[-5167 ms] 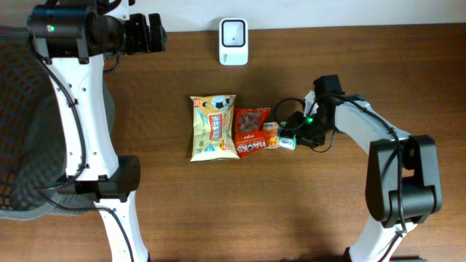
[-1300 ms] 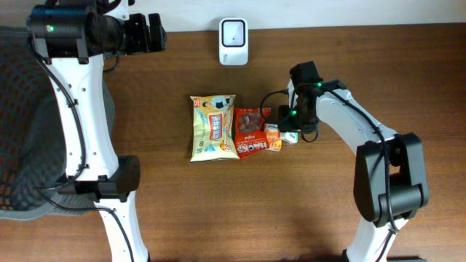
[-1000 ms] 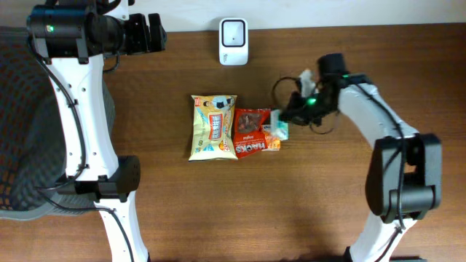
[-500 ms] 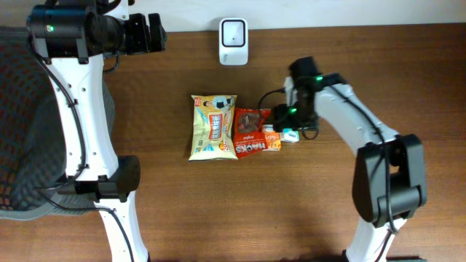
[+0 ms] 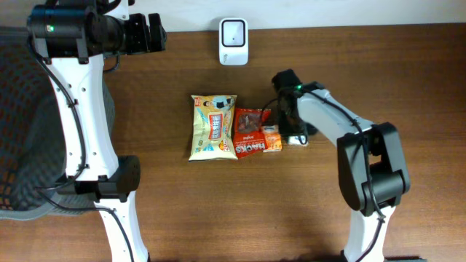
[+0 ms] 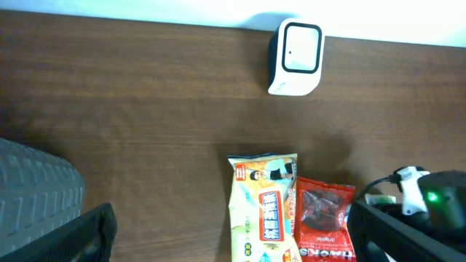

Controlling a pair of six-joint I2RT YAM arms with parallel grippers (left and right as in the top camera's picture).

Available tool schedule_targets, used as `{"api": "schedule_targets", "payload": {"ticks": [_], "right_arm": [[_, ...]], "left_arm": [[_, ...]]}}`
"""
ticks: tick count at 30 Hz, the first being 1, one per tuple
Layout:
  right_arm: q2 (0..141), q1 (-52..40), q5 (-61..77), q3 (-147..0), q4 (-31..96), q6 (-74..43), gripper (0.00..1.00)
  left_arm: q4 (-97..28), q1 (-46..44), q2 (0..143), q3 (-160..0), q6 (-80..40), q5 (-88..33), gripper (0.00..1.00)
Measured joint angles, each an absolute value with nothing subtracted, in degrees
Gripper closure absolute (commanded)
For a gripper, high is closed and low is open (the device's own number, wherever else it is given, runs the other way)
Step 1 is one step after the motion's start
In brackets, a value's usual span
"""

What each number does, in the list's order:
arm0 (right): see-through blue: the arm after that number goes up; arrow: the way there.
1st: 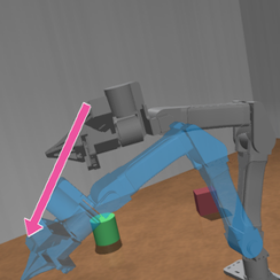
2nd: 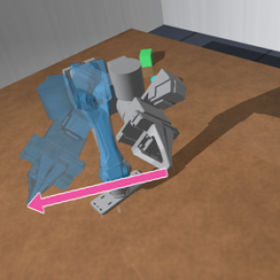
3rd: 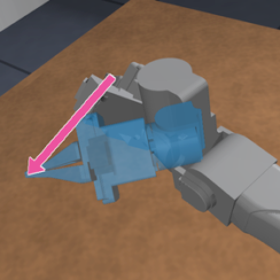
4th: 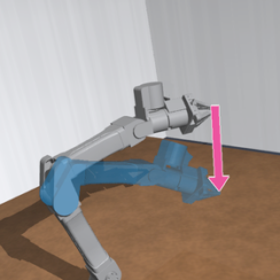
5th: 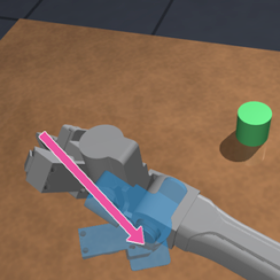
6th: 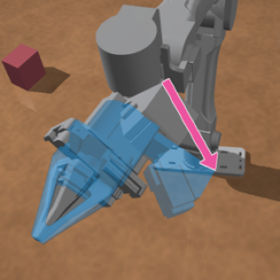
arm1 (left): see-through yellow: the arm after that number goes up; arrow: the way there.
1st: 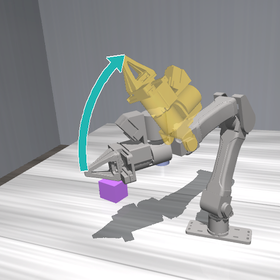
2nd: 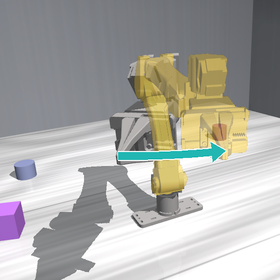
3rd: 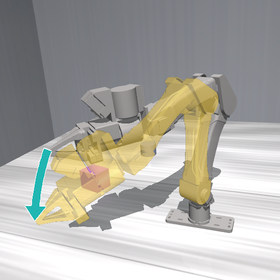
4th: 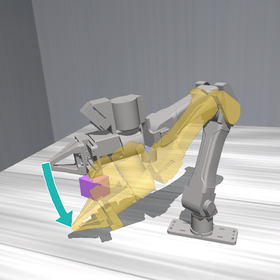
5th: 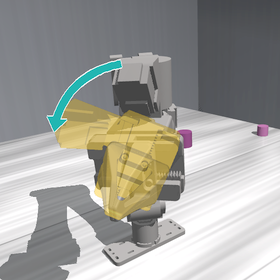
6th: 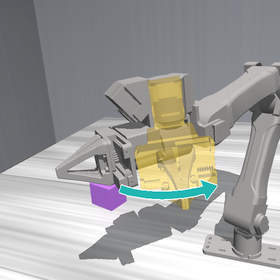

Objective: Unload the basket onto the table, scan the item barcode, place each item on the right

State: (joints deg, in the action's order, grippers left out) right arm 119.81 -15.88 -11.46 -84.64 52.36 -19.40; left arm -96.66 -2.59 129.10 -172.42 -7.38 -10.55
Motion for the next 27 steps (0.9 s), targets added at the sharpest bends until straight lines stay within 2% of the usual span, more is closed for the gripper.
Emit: {"api": "schedule_targets", "payload": {"ticks": [1, 3, 4, 6, 11, 14, 15, 17, 18, 19, 21, 24, 27], "right_arm": [[120.2, -14.5, -9.7, -87.2, 57.1, -19.6, 0.23], [120.1, -11.2, -7.5, -95.4, 66.7, -19.0, 0.21], [120.1, -10.4, -7.1, -99.7, 71.5, -18.4, 0.22], [119.8, -10.9, -6.5, -103.6, 74.3, -15.7, 0.34], [119.7, -20.5, -13.0, -94.1, 66.0, -15.7, 0.35], [119.9, -20.3, -17.5, -85.7, 60.5, -18.7, 0.39], [119.9, -20.2, -18.3, -84.3, 58.5, -19.2, 0.43], [118.8, -20.1, -19.5, -81.3, 53.9, -19.5, 0.81], [118.7, -20.1, -20.0, -80.6, 53.0, -19.7, 0.92], [118.6, -20.1, -21.4, -80.3, 53.1, -20.1, 0.96], [118.2, -19.7, -20.8, -80.9, 54.0, -20.8, 0.96], [119.3, -15.0, -5.3, -90.6, 63.0, -19.2, 0.96], [119.3, -7.0, 26.4, -98.3, 63.3, -9.0, 0.96]], "left_arm": [[-96.7, -2.6, 129.1, -172.4, -7.4, -10.5, 0.01], [-96.8, -2.6, 129.1, -172.4, -7.4, -10.5, 0.01], [-96.7, -2.6, 129.1, -172.4, -7.4, -10.5, 0.01], [-96.7, -2.6, 129.1, -172.4, -7.4, -10.5, 0.01], [-96.6, -2.5, 129.1, -172.4, -7.4, -10.5, 0.01], [-96.7, -2.5, 129.1, -172.4, -7.4, -10.5, 0.01], [-96.7, -2.5, 129.1, -172.4, -7.4, -10.5, 0.01], [-96.7, -2.5, 129.1, -172.4, -7.4, -10.5, 0.01], [-96.7, -2.5, 129.1, -172.4, -7.4, -10.5, 0.01], [-96.7, -2.5, 129.1, -172.4, -7.4, -10.5, 0.01], [-96.7, -2.5, 129.1, -172.4, -7.4, -10.5, 0.01], [-96.7, -2.5, 129.1, -172.4, -7.4, -10.5, 0.01], [-96.7, -2.5, 129.1, -172.4, -7.4, -10.5, 0.01]]}}
